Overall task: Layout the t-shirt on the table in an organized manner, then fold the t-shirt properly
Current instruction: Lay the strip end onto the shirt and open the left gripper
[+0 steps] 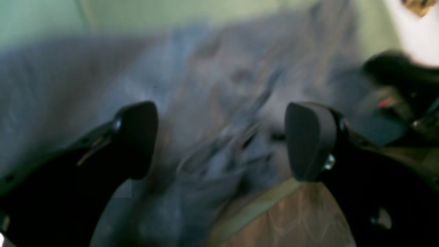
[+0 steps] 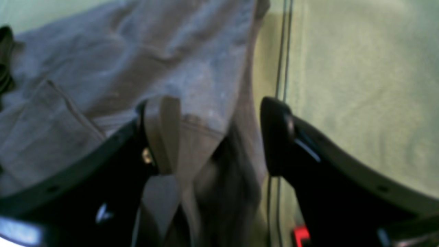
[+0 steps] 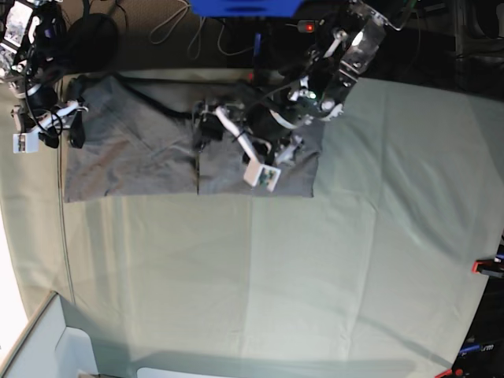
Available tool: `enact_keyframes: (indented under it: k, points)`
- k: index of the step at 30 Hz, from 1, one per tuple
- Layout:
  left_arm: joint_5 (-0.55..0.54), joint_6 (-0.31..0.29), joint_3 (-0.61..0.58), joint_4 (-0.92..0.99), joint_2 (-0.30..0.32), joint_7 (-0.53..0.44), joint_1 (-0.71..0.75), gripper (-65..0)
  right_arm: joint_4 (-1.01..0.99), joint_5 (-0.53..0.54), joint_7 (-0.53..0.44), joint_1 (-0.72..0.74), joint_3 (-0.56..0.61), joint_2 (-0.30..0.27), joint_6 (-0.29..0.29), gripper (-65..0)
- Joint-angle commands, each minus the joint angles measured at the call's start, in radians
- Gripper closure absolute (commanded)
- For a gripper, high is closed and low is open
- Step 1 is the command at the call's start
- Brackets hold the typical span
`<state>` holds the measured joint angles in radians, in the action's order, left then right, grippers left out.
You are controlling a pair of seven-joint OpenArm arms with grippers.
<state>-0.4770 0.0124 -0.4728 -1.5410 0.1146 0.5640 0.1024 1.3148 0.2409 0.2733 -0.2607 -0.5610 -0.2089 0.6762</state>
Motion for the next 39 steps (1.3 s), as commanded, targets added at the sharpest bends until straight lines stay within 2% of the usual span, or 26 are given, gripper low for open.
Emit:
enact_keyframes:
  k: [1,13,17,20,25,30,34,37,39]
  points:
    - [-0.007,-0.01,-0.004,0.003,-0.013,-0.025,-0.011,-56.2,0.012,0.013,-0.022,0.005,-0.004,-0.017,0.022,-37.2]
    - [-0.007,-0.01,-0.372,0.075,-0.011,-0.023,-0.18,-56.2,-0.063,0.013,-0.024,0.031,-0.004,-0.017,0.022,-37.1]
    - [-0.007,-0.005,-0.396,0.06,-0.01,-0.029,-0.189,-56.5,-0.063,0.013,-0.024,0.031,-0.004,-0.017,0.022,-36.9]
    - [-0.007,-0.001,-0.39,0.004,0.009,-0.032,-0.189,-56.6,-0.065,0.013,-0.024,0.031,0.043,-0.019,0.022,-36.9]
    - [0.001,0.001,-0.284,-0.108,0.066,-0.025,-0.155,-56.6,-0.108,0.013,-0.024,0.036,0.103,-0.03,0.022,-36.9]
    - [0.001,0.001,-0.117,-0.164,0.17,-0.029,-0.091,-56.6,-0.148,0.013,-0.029,0.037,0.104,-0.028,0.022,-37.0]
    - [-0.002,0.001,0.115,-0.203,0.238,-0.032,0.01,-56.6,-0.149,0.013,-0.024,0.037,0.106,-0.025,0.022,-37.0]
    - [-0.006,-0.007,0.336,-0.234,0.239,-0.029,0.093,-56.6,-0.149,0.013,-0.024,0.037,0.106,-0.024,0.022,-36.7]
    - [-0.006,-0.009,0.464,-0.249,0.234,-0.026,0.136,-56.6,-0.149,0.013,-0.024,0.037,0.128,-0.024,0.022,-33.9]
